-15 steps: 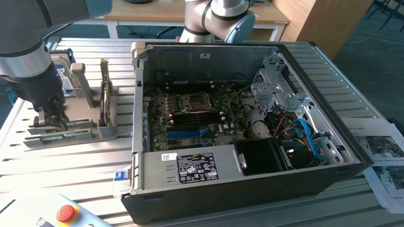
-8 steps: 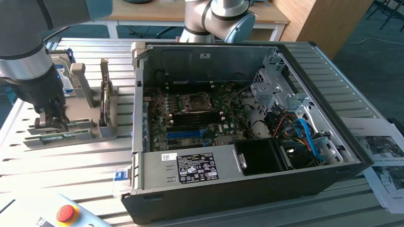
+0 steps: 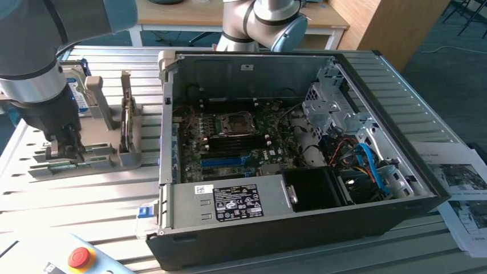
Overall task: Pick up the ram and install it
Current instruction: 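Pick up the ram and move it above insertion slot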
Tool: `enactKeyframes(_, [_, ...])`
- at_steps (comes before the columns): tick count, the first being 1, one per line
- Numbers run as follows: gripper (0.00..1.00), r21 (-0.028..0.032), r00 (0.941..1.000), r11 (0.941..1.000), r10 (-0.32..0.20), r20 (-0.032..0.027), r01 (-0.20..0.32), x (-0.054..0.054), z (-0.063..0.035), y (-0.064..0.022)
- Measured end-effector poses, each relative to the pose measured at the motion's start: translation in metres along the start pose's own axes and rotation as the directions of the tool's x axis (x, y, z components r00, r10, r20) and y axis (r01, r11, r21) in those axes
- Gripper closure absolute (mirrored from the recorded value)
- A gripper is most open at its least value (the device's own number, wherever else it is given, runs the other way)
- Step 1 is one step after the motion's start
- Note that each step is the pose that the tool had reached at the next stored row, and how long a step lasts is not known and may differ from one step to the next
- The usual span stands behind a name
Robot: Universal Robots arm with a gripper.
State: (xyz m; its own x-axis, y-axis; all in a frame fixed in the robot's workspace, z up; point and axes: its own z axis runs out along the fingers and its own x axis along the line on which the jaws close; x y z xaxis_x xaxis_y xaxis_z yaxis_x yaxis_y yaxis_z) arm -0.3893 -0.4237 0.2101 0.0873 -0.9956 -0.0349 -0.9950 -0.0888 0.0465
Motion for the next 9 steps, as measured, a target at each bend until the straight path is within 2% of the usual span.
enactKeyframes(9, [0.7,-0.0003,1.0,1.0,0.0,0.0,0.0,0.0016,0.0024,0.0])
